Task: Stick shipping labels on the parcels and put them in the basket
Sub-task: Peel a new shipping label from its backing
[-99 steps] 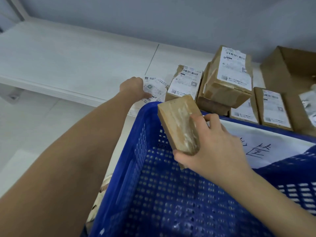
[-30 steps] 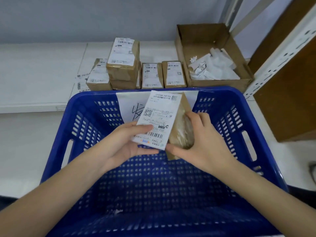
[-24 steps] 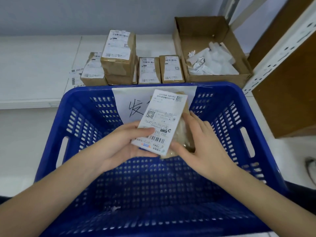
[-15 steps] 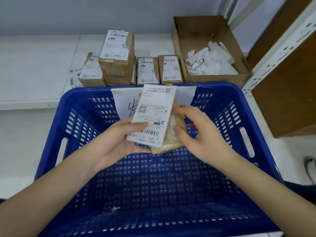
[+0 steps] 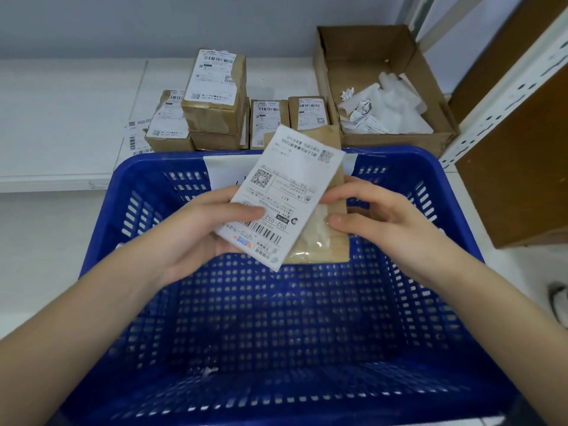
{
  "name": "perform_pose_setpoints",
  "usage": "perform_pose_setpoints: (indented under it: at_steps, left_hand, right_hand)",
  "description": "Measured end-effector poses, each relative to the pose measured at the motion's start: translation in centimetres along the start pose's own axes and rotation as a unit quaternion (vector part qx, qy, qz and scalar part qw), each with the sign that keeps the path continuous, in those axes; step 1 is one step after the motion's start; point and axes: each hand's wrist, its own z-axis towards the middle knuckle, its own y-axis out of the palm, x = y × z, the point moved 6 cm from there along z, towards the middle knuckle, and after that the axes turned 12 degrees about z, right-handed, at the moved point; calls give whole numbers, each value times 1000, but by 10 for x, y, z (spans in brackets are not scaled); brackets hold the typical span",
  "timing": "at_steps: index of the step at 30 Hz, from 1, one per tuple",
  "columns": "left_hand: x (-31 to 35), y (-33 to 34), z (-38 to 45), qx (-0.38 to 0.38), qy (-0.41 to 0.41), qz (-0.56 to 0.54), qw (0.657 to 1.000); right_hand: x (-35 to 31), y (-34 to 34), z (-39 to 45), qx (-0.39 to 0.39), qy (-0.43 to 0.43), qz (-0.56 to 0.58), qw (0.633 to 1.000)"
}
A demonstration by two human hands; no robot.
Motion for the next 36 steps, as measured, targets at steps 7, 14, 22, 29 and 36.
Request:
perform_pose_setpoints:
  at_steps: [7,14,22,29,36]
  left_hand:
    - [17,-10,-2,47,41,148,987]
    - [28,-33,-3,148,57,160,974]
    - [25,-27,-1,103,43,274,955]
    - [15,-31,3,190,20,79,978]
    - [-7,0,4,151,1,19,988]
  right_hand:
    - [-5,-13,0,76,54,39,995]
    - [2,-17,7,119,57,-1,991]
    - [8,-4,10,76,63,6,995]
    - [23,-3,12,110,65,21,992]
    - [23,-9,12,174,43,77,981]
